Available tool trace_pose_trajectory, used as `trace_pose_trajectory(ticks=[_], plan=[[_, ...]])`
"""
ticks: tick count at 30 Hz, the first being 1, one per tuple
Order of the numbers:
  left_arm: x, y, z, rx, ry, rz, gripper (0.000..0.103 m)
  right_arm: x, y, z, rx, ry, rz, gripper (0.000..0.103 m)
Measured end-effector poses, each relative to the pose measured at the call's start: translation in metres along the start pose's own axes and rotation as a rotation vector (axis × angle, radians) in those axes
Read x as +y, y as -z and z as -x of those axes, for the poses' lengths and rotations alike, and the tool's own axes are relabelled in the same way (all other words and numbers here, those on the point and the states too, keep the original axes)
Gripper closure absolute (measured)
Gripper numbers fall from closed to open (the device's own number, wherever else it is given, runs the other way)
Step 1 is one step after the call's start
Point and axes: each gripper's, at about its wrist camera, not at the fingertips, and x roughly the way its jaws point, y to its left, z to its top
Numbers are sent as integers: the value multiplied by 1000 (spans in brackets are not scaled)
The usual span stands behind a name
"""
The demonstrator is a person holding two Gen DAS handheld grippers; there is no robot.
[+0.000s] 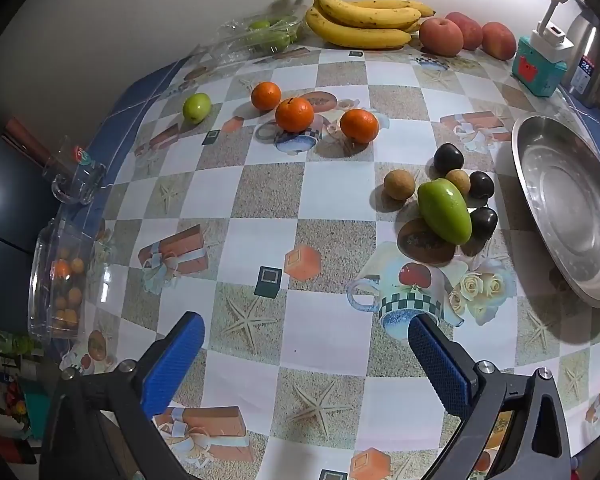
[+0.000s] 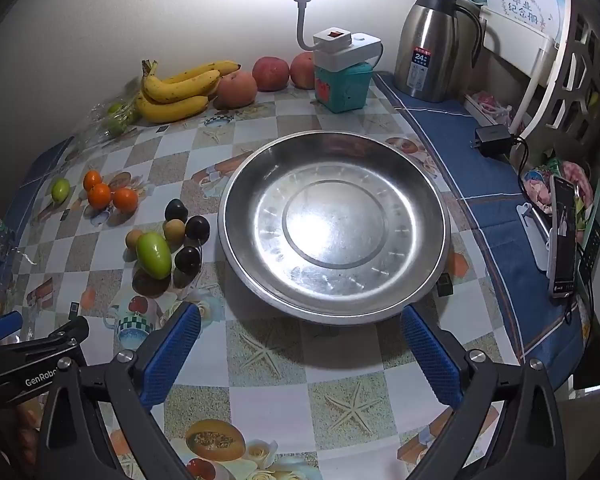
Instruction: Organize fruits
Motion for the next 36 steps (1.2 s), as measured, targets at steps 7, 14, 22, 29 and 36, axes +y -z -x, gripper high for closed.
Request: trace_pose_trajectory(ticks=[7, 14, 22, 29, 36], plan=[[0, 1, -2, 2, 0, 5, 0, 0, 1, 0, 1, -1, 0, 3], [1, 0, -2, 3, 0, 11, 0, 0, 1, 0, 0, 0, -1, 3], [2, 1, -2, -6, -4, 8, 0, 0, 0, 0, 0, -1, -1, 3], [2, 1, -2, -13, -7, 11, 0, -1, 1, -1, 0, -1, -5, 3], [2, 0, -1, -21, -4, 15, 0, -1, 2, -1, 3, 0, -5, 3]])
